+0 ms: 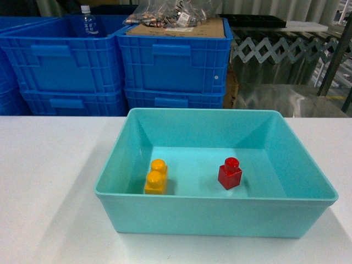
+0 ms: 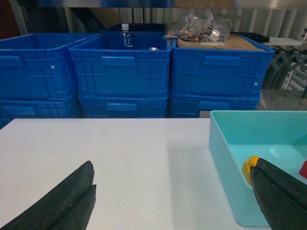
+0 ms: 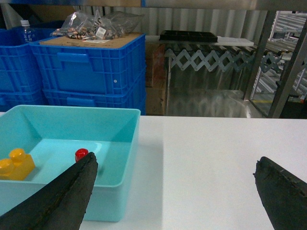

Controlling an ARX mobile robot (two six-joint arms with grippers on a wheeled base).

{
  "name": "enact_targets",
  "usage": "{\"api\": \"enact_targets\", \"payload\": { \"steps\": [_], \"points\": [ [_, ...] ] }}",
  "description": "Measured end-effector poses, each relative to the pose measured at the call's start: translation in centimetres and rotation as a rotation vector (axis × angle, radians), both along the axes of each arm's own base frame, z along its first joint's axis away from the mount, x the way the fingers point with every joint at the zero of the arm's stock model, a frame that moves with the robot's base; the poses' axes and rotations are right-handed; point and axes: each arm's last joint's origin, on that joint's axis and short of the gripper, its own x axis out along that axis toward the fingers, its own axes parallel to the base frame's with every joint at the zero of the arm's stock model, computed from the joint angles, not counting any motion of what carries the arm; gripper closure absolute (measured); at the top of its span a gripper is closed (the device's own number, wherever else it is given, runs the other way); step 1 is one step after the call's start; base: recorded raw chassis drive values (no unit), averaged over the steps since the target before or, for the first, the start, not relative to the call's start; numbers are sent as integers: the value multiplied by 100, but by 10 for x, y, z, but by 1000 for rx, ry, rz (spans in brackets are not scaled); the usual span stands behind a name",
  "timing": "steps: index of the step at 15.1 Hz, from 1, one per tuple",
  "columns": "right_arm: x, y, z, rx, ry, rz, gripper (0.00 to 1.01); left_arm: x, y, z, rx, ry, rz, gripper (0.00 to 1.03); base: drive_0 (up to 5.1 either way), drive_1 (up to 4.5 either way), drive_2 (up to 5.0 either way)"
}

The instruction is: Pick red block from blue box to shelf

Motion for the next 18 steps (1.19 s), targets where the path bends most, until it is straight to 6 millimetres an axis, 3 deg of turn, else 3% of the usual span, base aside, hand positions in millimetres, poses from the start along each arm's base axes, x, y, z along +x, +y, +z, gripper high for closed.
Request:
{"api": "enact_targets", "payload": {
  "steps": [18],
  "points": [
    [0, 0, 0, 0, 0, 0, 3, 0, 0, 0, 0, 0, 0, 5, 0, 0, 0]
  ]
}}
